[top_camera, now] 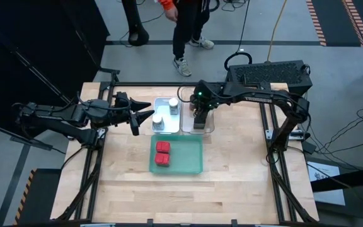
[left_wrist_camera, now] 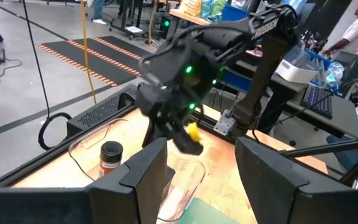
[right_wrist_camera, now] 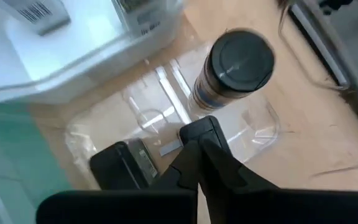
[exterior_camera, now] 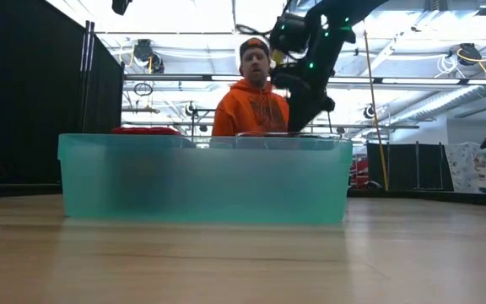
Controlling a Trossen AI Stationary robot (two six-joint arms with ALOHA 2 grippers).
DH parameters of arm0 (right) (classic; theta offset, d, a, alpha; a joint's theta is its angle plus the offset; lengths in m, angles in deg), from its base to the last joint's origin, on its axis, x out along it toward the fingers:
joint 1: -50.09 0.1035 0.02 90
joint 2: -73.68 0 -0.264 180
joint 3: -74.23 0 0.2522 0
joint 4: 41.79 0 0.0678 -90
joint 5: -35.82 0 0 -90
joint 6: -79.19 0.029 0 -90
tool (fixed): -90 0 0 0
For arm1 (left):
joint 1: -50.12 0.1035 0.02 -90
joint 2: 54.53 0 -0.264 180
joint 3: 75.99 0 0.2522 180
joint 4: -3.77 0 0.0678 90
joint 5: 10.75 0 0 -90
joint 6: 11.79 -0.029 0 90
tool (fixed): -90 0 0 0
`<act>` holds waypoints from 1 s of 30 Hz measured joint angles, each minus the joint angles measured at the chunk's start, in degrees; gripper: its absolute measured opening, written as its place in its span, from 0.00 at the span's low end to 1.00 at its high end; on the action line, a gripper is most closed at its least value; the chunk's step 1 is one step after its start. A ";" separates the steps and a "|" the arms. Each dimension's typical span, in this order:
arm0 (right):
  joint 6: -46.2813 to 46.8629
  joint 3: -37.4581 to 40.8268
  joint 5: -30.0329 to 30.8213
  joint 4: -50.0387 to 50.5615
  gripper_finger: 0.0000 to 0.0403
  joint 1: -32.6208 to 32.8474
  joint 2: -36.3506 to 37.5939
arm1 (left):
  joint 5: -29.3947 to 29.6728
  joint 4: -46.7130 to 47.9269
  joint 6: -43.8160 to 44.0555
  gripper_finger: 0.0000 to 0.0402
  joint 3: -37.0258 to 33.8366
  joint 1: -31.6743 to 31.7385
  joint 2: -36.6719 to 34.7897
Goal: Sort spices by type
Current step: Return to Home Position
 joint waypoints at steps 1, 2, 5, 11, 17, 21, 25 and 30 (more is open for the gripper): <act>0.16 0.00 -0.16 -0.04 0.00 0.25 0.75 | 0.00 0.01 0.00 0.49 0.00 0.00 0.00; 0.45 0.00 -0.16 -0.25 0.00 0.54 1.62 | 0.00 0.04 -0.01 0.49 0.00 0.00 0.00; 1.41 0.00 -0.51 -1.06 0.00 2.19 5.34 | 0.00 0.04 -0.02 0.49 0.00 0.00 0.00; -1.06 0.82 -1.58 -8.95 0.00 8.12 13.68 | -2.15 -0.72 2.06 0.49 0.00 -0.09 0.00; -5.10 12.90 -1.92 -29.42 0.00 12.68 24.06 | -13.19 -8.68 -5.75 0.49 -1.11 1.08 -0.95; -4.75 25.73 -1.20 -40.32 0.00 12.86 33.29 | -17.50 -10.75 -9.77 0.49 -4.75 2.91 -6.48; -3.25 33.86 5.09 -42.47 0.00 12.82 41.57 | -20.02 -15.69 -11.01 0.49 -11.76 5.64 -14.61; 7.20 36.75 9.13 -42.48 0.00 12.71 48.12 | -23.89 -24.13 -10.03 0.49 -19.49 7.89 -24.34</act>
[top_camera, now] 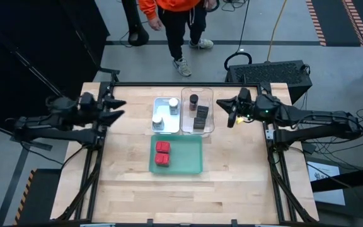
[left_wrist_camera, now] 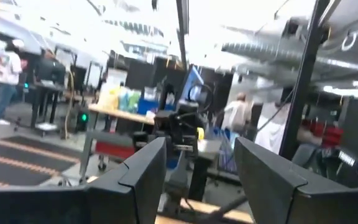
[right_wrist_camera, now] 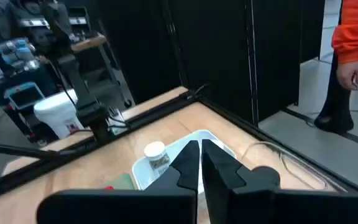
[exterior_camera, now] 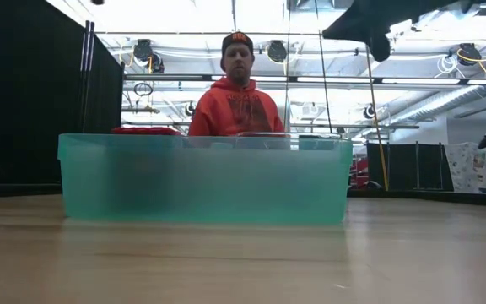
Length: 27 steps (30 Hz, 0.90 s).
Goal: Sort spices by type
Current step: Return to Home Position
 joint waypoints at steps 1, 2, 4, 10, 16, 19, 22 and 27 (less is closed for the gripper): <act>0.87 0.07 0.04 -0.04 0.00 0.00 0.57 | 0.00 0.10 -0.02 0.49 -1.02 0.09 -1.74; -0.20 0.09 0.00 0.00 0.00 0.05 1.16 | 0.02 0.04 -0.04 0.49 -1.63 0.14 -3.47; -6.03 0.13 -0.03 0.06 0.00 1.03 2.27 | 0.83 0.06 -0.42 0.49 -2.78 0.13 -7.05; -21.75 0.13 0.10 4.06 0.00 2.39 5.38 | 2.86 5.16 -4.35 0.49 -3.04 0.11 -19.14; -26.88 4.99 -0.37 2.12 0.00 1.92 11.03 | 8.79 16.99 -5.08 0.49 -1.98 0.11 -27.77; -27.20 10.52 -0.34 -3.62 0.00 1.90 15.64 | 10.32 18.18 -6.95 0.49 -1.11 0.02 -26.37; -26.80 17.28 -0.34 -9.42 0.00 1.68 21.31 | 9.22 19.74 -6.38 0.49 -2.68 0.02 -26.45; -26.36 28.23 -0.18 -18.89 0.00 1.66 30.44 | 8.82 18.42 -4.71 0.49 -6.37 0.02 -26.63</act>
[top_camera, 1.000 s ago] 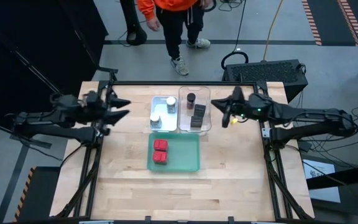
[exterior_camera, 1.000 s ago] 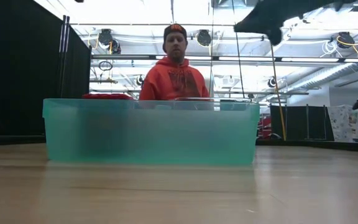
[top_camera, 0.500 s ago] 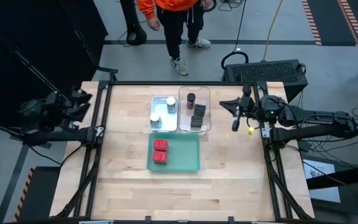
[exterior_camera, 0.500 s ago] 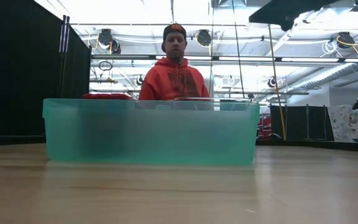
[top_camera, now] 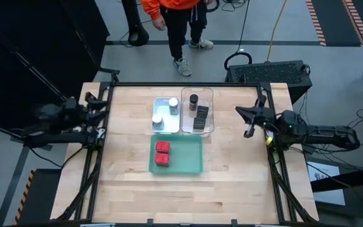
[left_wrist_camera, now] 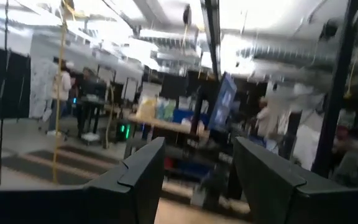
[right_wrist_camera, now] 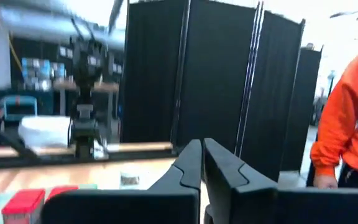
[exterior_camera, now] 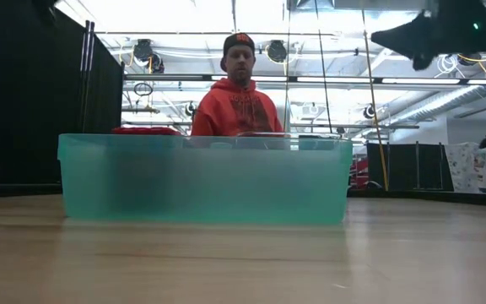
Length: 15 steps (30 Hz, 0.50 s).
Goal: Sort spices by type
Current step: Return to Home Position
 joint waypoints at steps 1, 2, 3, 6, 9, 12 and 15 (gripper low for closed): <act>0.00 2.28 -0.01 -2.44 0.00 0.00 1.60 | -0.02 0.01 0.02 0.49 -1.18 0.00 0.04; 0.00 4.48 -0.01 -4.80 0.00 0.00 3.20 | 0.00 -0.32 0.07 0.49 -2.28 0.00 0.11; 0.02 6.63 -0.01 -7.44 0.00 0.00 4.54 | 0.01 -0.55 0.29 0.49 -3.29 0.00 0.09; 0.39 13.02 0.02 -15.08 0.00 -0.01 8.20 | 0.03 -3.74 1.33 0.49 -7.17 0.00 0.04; 2.19 13.32 2.04 -10.74 0.00 -0.07 10.59 | 0.05 -9.25 4.61 0.49 -12.73 0.00 0.08; 2.01 13.39 3.19 -9.79 0.00 -0.08 11.72 | 0.01 -18.49 7.31 0.49 -19.53 0.00 0.07; 1.30 13.40 3.21 -9.29 0.00 -0.07 11.98 | 0.03 -27.40 8.23 0.49 -26.26 0.00 0.07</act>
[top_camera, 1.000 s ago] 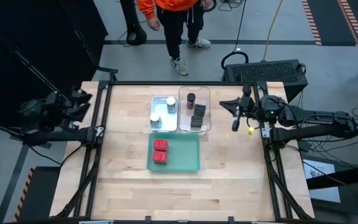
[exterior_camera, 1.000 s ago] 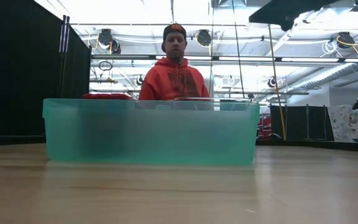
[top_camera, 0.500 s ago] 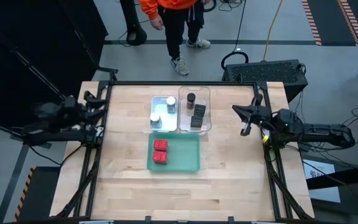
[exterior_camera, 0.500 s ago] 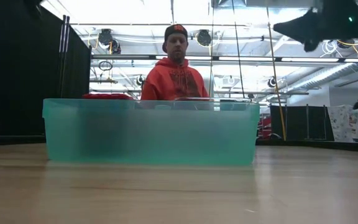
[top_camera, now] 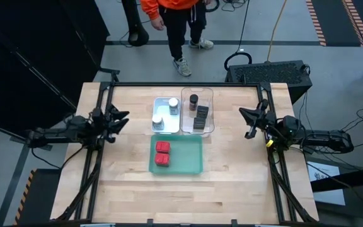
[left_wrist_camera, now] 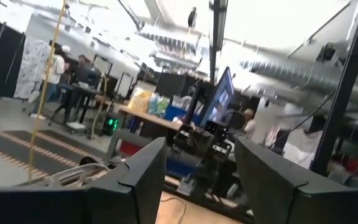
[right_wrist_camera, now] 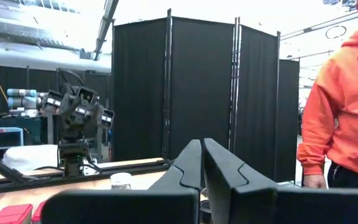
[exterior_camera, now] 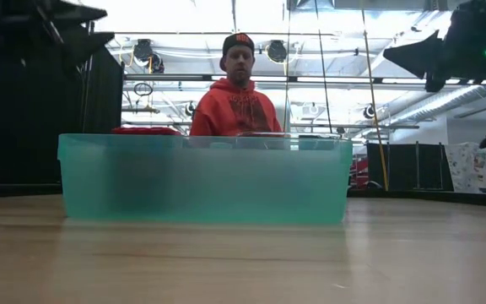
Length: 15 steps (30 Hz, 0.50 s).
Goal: Sort spices by type
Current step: Return to Home Position
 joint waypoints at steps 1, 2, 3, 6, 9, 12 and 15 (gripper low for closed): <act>-0.01 0.00 0.01 0.22 0.00 0.00 0.06 | 0.00 -2.95 0.01 0.49 -2.05 0.00 0.00; 0.04 0.00 0.02 0.48 0.00 0.00 0.08 | 0.30 -2.98 0.11 0.49 -2.88 0.00 -0.01; 0.18 0.00 0.01 0.89 0.00 0.00 0.06 | 1.00 -1.87 0.05 0.49 -2.82 0.00 0.05; 1.08 0.00 0.02 2.22 0.00 0.00 0.07 | 4.34 0.63 -0.99 0.49 -2.82 0.02 0.04; 1.09 0.00 -0.23 5.53 0.00 0.00 0.05 | 5.27 0.86 -2.32 0.49 -2.82 0.02 0.04; 1.14 0.00 -0.24 7.80 0.00 0.00 0.05 | 5.22 2.49 -2.39 0.49 -2.82 0.02 0.04; 1.28 0.00 -0.25 9.92 0.00 0.00 0.05 | 5.18 4.18 -2.16 0.49 -2.82 0.02 0.04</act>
